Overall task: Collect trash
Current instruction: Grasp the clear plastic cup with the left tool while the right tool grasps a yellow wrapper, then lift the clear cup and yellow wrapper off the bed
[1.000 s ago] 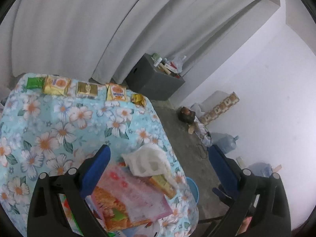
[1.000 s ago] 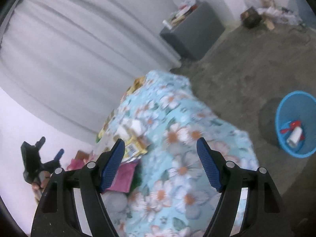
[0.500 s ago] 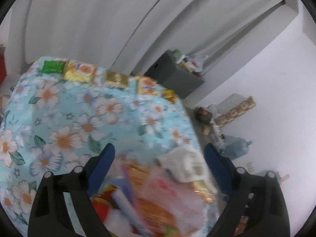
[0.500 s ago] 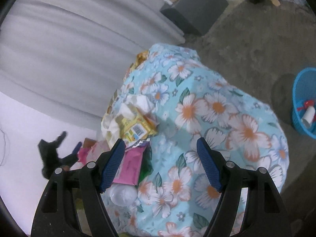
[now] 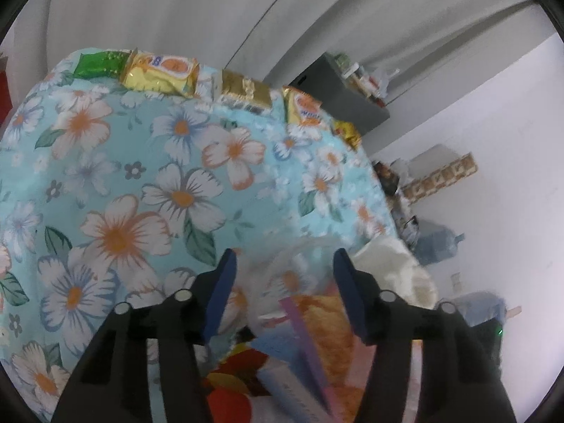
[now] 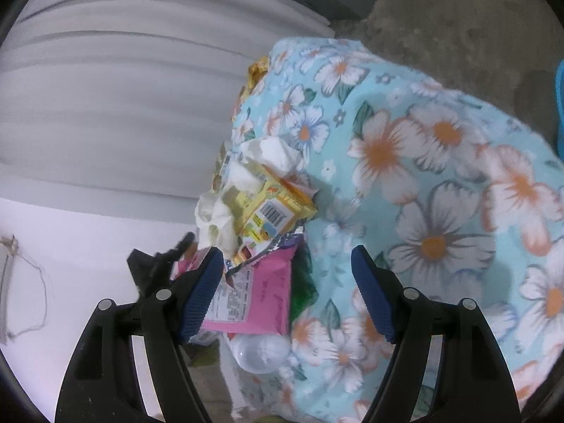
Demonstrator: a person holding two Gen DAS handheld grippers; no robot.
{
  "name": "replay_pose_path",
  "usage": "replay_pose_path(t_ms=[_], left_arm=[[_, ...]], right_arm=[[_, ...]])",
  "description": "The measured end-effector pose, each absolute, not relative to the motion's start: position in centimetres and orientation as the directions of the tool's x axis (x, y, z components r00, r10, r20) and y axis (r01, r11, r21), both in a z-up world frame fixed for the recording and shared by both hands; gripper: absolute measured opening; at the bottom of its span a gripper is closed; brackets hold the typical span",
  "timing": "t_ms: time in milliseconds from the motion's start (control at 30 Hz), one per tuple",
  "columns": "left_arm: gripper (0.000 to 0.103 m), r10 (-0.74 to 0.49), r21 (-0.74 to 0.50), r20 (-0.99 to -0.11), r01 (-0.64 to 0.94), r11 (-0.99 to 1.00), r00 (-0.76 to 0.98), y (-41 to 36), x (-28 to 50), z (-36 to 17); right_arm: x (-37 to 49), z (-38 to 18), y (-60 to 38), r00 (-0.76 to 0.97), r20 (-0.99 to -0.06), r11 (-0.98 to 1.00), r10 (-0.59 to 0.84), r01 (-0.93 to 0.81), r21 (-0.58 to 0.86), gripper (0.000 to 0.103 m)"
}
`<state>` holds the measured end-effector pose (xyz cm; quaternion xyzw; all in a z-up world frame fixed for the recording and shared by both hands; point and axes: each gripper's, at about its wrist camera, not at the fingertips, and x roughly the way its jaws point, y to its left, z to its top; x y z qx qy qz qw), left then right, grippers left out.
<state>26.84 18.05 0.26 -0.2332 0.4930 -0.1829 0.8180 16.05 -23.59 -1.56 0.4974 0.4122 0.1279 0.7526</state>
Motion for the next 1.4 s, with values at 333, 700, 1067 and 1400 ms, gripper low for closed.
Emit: replay_pose_path(t_ms=[333,700,1067,1400], left_arm=[[0.018,-0.525,-0.552,-0.740,0.067,0.831,0.421,18.3,26.9,-1.4],[0.011,-0.481,-0.520,-0.718,0.072,0.851,0.503,19.4,25.8,0.2],[0.011,-0.397,-0.469,-0.675,0.053,0.881,0.622,21.3,24.5,3.1],[0.011,-0.306,-0.423,-0.620,0.021,0.906,0.722,22.9,23.0,5.7]], right_arm=[[17.7,-2.9,-22.4,0.619,-0.457,0.387,0.638,0.255,0.886,0.071],[17.9,-4.4,-22.4,0.637,-0.421,0.298,0.646,0.297,0.907,0.059],[20.0,-6.5,-23.6,0.670,-0.363,0.185,0.648,0.323,0.928,0.024],[18.5,-3.7,-24.2,0.711,-0.291,0.200,0.640,0.211,0.957,0.006]])
